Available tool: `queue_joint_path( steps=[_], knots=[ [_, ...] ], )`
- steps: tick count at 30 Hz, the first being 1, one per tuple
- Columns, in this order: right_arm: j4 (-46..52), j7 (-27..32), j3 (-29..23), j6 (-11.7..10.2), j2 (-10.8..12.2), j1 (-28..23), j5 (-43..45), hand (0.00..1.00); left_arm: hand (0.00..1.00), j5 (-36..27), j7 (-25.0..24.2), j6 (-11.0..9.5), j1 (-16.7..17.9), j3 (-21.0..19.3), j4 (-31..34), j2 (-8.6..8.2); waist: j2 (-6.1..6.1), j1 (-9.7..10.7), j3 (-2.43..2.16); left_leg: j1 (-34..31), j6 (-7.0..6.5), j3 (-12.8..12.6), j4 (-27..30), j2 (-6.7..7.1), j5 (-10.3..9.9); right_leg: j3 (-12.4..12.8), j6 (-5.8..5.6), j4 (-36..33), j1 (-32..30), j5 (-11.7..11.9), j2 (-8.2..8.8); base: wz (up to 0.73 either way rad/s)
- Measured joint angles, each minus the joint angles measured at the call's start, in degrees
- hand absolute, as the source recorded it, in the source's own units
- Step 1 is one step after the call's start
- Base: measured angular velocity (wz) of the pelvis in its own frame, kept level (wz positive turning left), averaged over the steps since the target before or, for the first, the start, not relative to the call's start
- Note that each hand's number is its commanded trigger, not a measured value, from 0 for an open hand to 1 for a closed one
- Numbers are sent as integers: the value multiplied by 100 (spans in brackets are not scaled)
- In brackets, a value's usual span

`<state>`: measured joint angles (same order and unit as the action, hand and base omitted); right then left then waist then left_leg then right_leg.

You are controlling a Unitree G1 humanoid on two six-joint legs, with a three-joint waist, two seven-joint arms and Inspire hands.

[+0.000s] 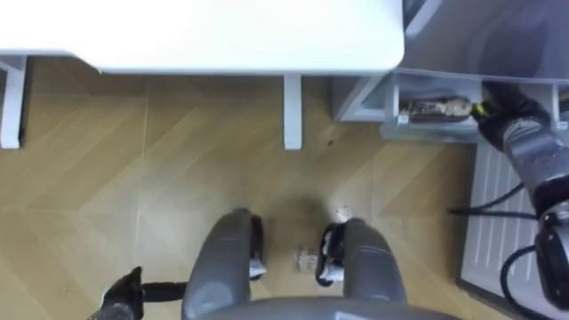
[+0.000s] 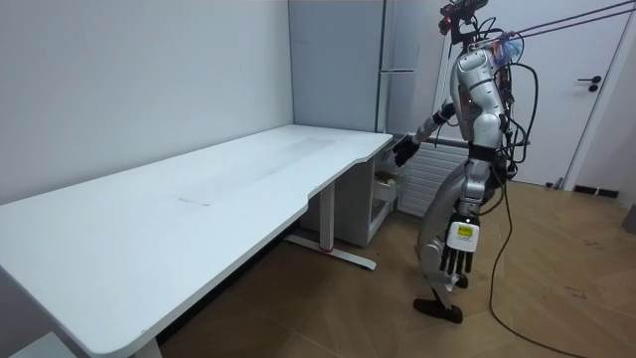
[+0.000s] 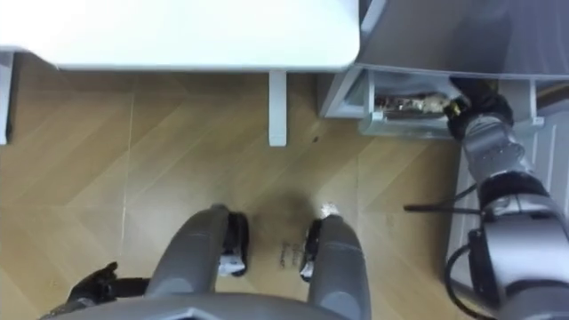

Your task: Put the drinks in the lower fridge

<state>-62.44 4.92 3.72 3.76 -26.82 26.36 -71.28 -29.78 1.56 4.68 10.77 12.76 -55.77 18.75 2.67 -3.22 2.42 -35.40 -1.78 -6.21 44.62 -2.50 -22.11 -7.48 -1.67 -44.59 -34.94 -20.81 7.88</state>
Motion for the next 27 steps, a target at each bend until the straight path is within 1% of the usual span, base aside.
queue_joint_path(
  steps=[1,3,5,7,8,10,12,14,17,21,25,27],
  knots=[
    [-14,-112,-33,12,0,-91,50,0,0,2,-9,3,0,-29,-6,0,-4,-5,-4,101,0,-10,-81,1,6,-54,3,94,107,42,-4,-11],
    [-30,-263,-51,12,-2,-264,30,0,0,2,-46,8,0,-29,-59,3,15,3,-33,252,1,-17,-194,-3,25,-57,-15,214,255,69,-14,-5],
    [-77,-373,-53,12,-2,-408,34,0,0,0,-105,26,-2,-27,-117,-8,11,0,-81,365,1,-45,-272,-19,25,-67,-19,317,365,104,-34,-9],
    [-196,-467,-62,14,0,-544,32,0,0,-4,-137,31,-2,-36,-205,-6,-47,-2,-123,491,9,-28,-340,-78,32,-127,-6,498,550,195,-112,-10],
    [-214,-465,-74,14,1,-589,32,0,0,-3,-151,31,-2,-70,-222,-8,-56,3,-127,527,17,-32,-358,-81,36,-148,-2,521,598,205,-116,0],
    [-213,-472,-186,8,2,-832,-67,0,0,-3,-232,22,-5,-142,-266,-10,-71,4,-145,630,16,-31,-424,-85,60,-165,-4,612,711,237,-127,3],
    [-212,-479,-281,6,19,-1003,-115,0,0,-1,-228,15,-2,-145,-279,-14,-97,5,-150,685,18,-25,-445,-88,67,-195,5,640,773,248,-125,0],
    [-213,-486,-286,-3,45,-1163,-33,0,0,0,-231,-4,1,-144,-342,-27,-134,8,-172,712,28,1,-506,-86,109,-202,14,710,804,298,-141,0],
    [-241,-508,-286,-7,98,-1401,138,0,0,1,-229,-4,12,-146,-387,-33,-181,43,-175,710,38,-8,-541,-82,163,-204,27,728,797,321,-145,0],
    [-264,-504,-279,-25,185,-1711,716,0,0,12,-231,-32,102,-158,-375,-34,-219,114,-203,753,54,-16,-722,-51,294,-218,46,846,817,369,-133,2],
    [-271,-288,-275,-53,285,-2167,902,0,0,13,-225,-78,226,-159,-356,-32,-218,140,-200,785,69,-25,-801,-54,333,-219,62,886,840,384,-138,0],
    [-341,-236,-276,-67,334,-2250,984,0,0,11,-230,-92,236,-159,-364,-33,-208,174,-194,771,73,-26,-805,-53,336,-222,64,881,819,382,-136,0]
  ],
)
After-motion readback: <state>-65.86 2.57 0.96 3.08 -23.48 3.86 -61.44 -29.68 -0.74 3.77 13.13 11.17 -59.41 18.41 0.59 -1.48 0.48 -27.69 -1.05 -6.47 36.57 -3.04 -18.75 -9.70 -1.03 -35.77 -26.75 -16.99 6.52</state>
